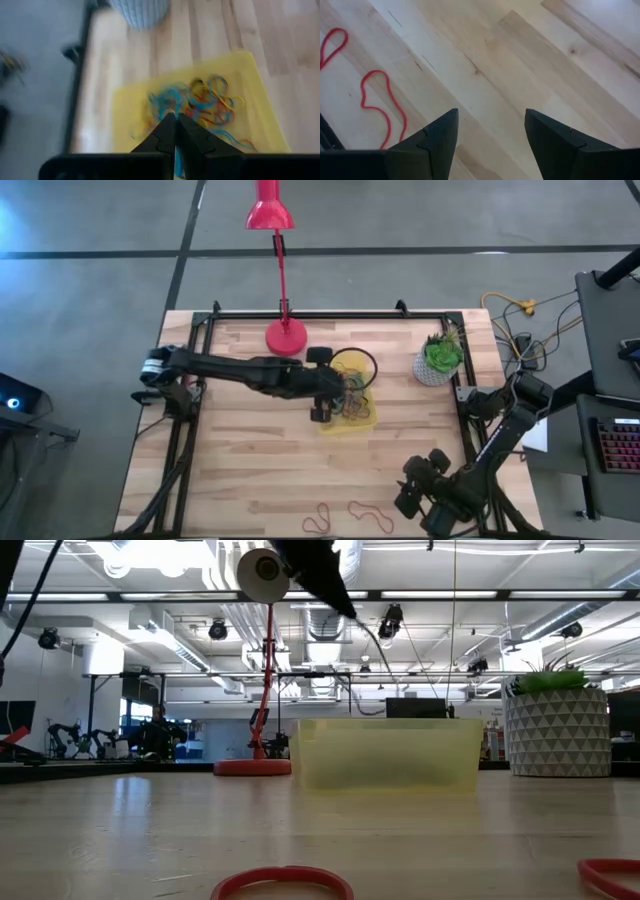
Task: Pick and place rubber bands into bin
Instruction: Put the blue rubber band into the yellow bin, then put the red rubber band into the yellow bin
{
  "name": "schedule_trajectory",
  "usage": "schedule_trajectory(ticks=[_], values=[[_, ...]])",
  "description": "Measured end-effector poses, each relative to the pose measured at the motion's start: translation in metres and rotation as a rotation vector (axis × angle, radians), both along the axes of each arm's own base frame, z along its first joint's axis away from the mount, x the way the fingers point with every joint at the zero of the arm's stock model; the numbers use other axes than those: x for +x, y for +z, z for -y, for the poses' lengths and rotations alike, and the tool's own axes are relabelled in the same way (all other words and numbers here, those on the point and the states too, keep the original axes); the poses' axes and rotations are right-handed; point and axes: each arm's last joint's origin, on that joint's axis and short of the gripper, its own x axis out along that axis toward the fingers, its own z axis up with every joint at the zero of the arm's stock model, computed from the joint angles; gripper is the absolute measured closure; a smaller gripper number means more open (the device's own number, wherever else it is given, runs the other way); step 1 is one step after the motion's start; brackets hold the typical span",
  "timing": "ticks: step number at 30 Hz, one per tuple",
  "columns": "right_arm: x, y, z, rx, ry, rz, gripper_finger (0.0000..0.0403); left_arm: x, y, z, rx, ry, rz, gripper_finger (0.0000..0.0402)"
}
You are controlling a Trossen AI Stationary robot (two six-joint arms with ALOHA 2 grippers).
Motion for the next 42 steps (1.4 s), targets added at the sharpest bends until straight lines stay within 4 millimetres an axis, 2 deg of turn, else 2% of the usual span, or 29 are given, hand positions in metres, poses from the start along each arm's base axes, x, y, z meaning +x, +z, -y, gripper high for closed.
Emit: schedule_trajectory(ticks=[3, 7, 14, 18, 22, 26, 29, 35, 42], values=[[0.000, 0.000, -0.001, 0.003, 0.006, 0.003, 0.0188, 0.009, -0.021, -0.003, -0.094, 0.063, -0.032, 0.0394], [0.004, 0.001, -0.005, 0.023, 0.059, 0.022, 0.0188, 0.018, -0.044, 0.001, -0.240, 0.073, -0.082, 0.0353], [0.012, 0.003, -0.017, 0.043, 0.260, 0.072, 0.0188, 0.017, -0.055, 0.025, -0.402, 0.112, -0.133, 0.0248], [0.019, 0.003, -0.029, 0.040, 0.488, 0.100, 0.0188, 0.005, -0.049, 0.060, -0.447, 0.041, -0.162, 0.0216], [0.027, -0.009, -0.036, -0.038, 0.649, 0.087, 0.0188, -0.011, -0.044, 0.109, -0.417, -0.073, -0.167, 0.0213], [0.036, -0.029, -0.041, -0.084, 0.661, 0.039, 0.0188, -0.031, -0.045, 0.153, -0.386, -0.103, -0.169, 0.0213], [0.040, -0.042, -0.047, -0.092, 0.668, 0.009, 0.0188, -0.044, -0.046, 0.175, -0.408, -0.071, -0.155, 0.0213], [0.050, -0.055, -0.062, -0.102, 0.684, -0.008, 0.0188, -0.061, -0.051, 0.195, -0.427, -0.013, -0.166, 0.0213], [0.062, -0.077, -0.063, -0.128, 0.673, -0.052, 0.0188, -0.067, -0.065, 0.195, -0.448, 0.074, -0.186, 0.0213]])
